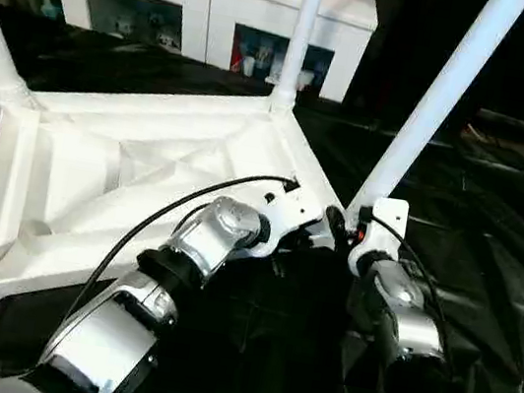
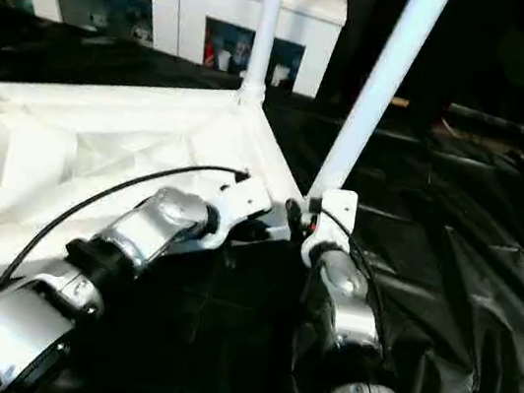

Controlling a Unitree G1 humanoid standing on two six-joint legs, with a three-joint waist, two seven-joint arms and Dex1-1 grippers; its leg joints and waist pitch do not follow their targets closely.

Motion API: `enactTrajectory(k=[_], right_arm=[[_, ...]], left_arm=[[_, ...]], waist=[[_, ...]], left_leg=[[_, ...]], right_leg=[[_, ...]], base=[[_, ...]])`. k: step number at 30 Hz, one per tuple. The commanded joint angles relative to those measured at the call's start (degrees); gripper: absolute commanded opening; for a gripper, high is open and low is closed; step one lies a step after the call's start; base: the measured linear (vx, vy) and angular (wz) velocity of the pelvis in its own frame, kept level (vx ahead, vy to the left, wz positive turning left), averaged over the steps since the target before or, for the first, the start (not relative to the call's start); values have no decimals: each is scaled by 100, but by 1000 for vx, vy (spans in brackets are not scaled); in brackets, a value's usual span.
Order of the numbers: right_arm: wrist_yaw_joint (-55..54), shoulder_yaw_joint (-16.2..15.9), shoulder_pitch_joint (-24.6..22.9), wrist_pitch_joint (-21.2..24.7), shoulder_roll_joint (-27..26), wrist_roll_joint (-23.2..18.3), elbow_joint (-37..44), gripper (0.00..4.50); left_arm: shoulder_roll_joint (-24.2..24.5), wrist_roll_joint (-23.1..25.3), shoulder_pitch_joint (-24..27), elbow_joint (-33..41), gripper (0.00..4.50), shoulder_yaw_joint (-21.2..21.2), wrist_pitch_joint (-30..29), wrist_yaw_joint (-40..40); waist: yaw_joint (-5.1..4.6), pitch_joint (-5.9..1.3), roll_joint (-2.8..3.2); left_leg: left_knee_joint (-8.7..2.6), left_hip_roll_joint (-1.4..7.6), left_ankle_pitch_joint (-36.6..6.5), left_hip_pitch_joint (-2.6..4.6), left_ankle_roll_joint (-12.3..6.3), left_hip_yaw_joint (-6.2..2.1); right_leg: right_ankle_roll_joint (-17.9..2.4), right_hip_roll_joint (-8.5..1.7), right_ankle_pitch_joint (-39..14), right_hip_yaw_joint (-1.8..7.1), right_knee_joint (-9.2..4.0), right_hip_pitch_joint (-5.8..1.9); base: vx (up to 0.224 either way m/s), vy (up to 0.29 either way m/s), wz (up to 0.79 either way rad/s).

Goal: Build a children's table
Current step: Rotate leg to tighten

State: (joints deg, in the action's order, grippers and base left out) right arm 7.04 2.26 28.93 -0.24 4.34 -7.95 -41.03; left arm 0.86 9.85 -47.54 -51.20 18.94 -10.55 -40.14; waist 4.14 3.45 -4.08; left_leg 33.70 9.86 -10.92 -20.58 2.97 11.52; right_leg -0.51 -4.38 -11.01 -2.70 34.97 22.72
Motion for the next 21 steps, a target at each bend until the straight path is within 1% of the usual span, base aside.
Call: enactTrajectory(k=[1,2,3,4,5,6,7,8,9,10,11,12,13,14,15,16,17,18,19,20,21], right_arm=[[326,-8,-127,-14,-81,-68,-40,322],[500,47,-153,-40,-68,-192,12,339],[584,69,-165,-53,-57,-248,36,354],[684,64,-181,-67,-13,-270,62,354],[936,8,-242,-10,96,-299,172,363],[1106,-36,-285,35,173,-310,250,381],[1446,-136,-370,122,309,-338,394,381],[1446,-136,-370,122,309,-338,394,390],[1960,-299,-518,166,528,-350,613,399],[1960,-299,-518,166,528,-350,613,399],[2308,-390,-638,155,680,-386,791,399],[2749,-462,-804,134,880,-456,1058,399],[3032,-492,-909,141,1004,-525,1240,399],[3061,-493,-921,143,1017,-533,1261,399],[3251,-490,-1002,161,1106,-598,1414,399],[3251,-490,-1002,161,1106,-598,1414,399],[3451,-469,-1110,144,1220,-670,1606,399],[3452,-469,-1111,143,1222,-671,1608,399],[3778,-525,-1278,159,1390,-752,1839,399],[3808,-530,-1294,162,1405,-758,1860,399],[3961,-570,-1375,192,1481,-787,1965,399]], left_arm=[[10,42,99,-196,0,-28,31,199],[57,34,122,-172,0,-11,86,101],[81,31,133,-164,0,-2,119,52],[110,12,149,-160,0,-9,153,-25],[200,-2,209,-74,0,25,264,-223],[261,-10,252,-12,0,50,340,-356],[343,-70,325,99,0,55,395,-599],[343,-70,325,99,0,55,395,-599],[492,-180,448,274,0,80,594,-1044],[492,-180,448,274,0,80,594,-1044],[612,-280,547,414,0,102,753,-1399],[803,-404,680,618,0,144,889,-1869],[933,-469,760,742,0,179,968,-2159],[949,-476,769,756,0,183,974,-2191],[1065,-523,832,858,0,214,999,-2412],[1065,-523,832,858,0,214,999,-2412],[1222,-608,921,1006,0,227,1031,-2699],[1224,-609,922,1007,0,227,1031,-2701],[1416,-699,1021,1164,0,195,1002,-2999],[1433,-706,1029,1178,0,191,999,-3025],[1520,-722,1068,1230,0,174,981,-3138]], waist=[[16,-359,-51],[29,-357,-49],[30,-346,-53],[24,-345,-55],[24,-330,-55],[14,-334,-64],[13,-329,-70],[12,-332,-75],[11,-321,-52],[11,-321,-65],[6,-327,-63],[19,-327,-69],[32,-318,-82],[39,-311,-69],[55,-316,-43],[48,-315,-38],[58,-314,-31],[64,-312,-31],[61,-302,-15],[83,-298,-8],[95,-296,-19]], left_leg=[[-385,331,-927,25,-424,-162],[-383,338,-980,34,-452,-160],[-394,340,-1018,23,-448,-165],[-399,341,-1032,18,-434,-169],[-413,333,-1086,8,-423,-181],[-412,340,-1121,10,-420,-179],[-404,341,-1145,16,-419,-176],[-404,341,-1124,5,-430,-183],[-402,340,-1091,11,-473,-177],[-403,340,-1074,-1,-488,-179],[-402,343,-1047,7,-480,-177],[-401,341,-1055,10,-500,-175],[-405,361,-1038,3,-548,-176],[-412,360,-1042,-1,-553,-179],[-416,376,-1062,23,-545,-174],[-424,383,-1074,24,-528,-171],[-429,385,-1114,41,-478,-173],[-433,395,-1120,40,-456,-176],[-443,396,-1139,37,-429,-173],[-449,401,-1169,39,-406,-186],[-445,408,-1172,41,-423,-178]], right_leg=[[-1171,-467,-1057,263,-449,-239],[-1169,-469,-1116,265,-459,-233],[-1155,-468,-1208,262,-467,-237],[-1147,-470,-1260,261,-471,-241],[-1094,-471,-1428,251,-493,-243],[-1076,-469,-1485,254,-494,-248],[-1048,-479,-1568,263,-507,-234],[-1051,-484,-1563,261,-504,-251],[-1066,-483,-1567,263,-514,-237],[-1051,-482,-1580,260,-518,-248],[-1072,-483,-1595,262,-511,-235],[-1061,-478,-1609,258,-522,-242],[-1051,-486,-1577,273,-511,-247],[-1048,-487,-1596,269,-515,-242],[-1098,-479,-1562,269,-499,-220],[-1117,-469,-1551,268,-495,-207],[-1135,-475,-1592,263,-499,-199],[-1151,-482,-1592,265,-492,-202],[-1174,-474,-1574,265,-488,-193],[-1144,-478,-1582,263,-486,-199],[-1150,-481,-1503,271,-476,-209]], base=[[0,0,0],[0,0,0],[0,0,0],[0,0,0],[0,0,0],[0,0,0],[0,0,0],[0,0,0],[0,0,0],[0,0,0],[0,0,0],[0,0,0],[0,0,0],[0,0,0],[0,0,0],[0,0,0],[0,0,0],[0,0,0],[0,0,0],[0,0,0],[0,0,0]])
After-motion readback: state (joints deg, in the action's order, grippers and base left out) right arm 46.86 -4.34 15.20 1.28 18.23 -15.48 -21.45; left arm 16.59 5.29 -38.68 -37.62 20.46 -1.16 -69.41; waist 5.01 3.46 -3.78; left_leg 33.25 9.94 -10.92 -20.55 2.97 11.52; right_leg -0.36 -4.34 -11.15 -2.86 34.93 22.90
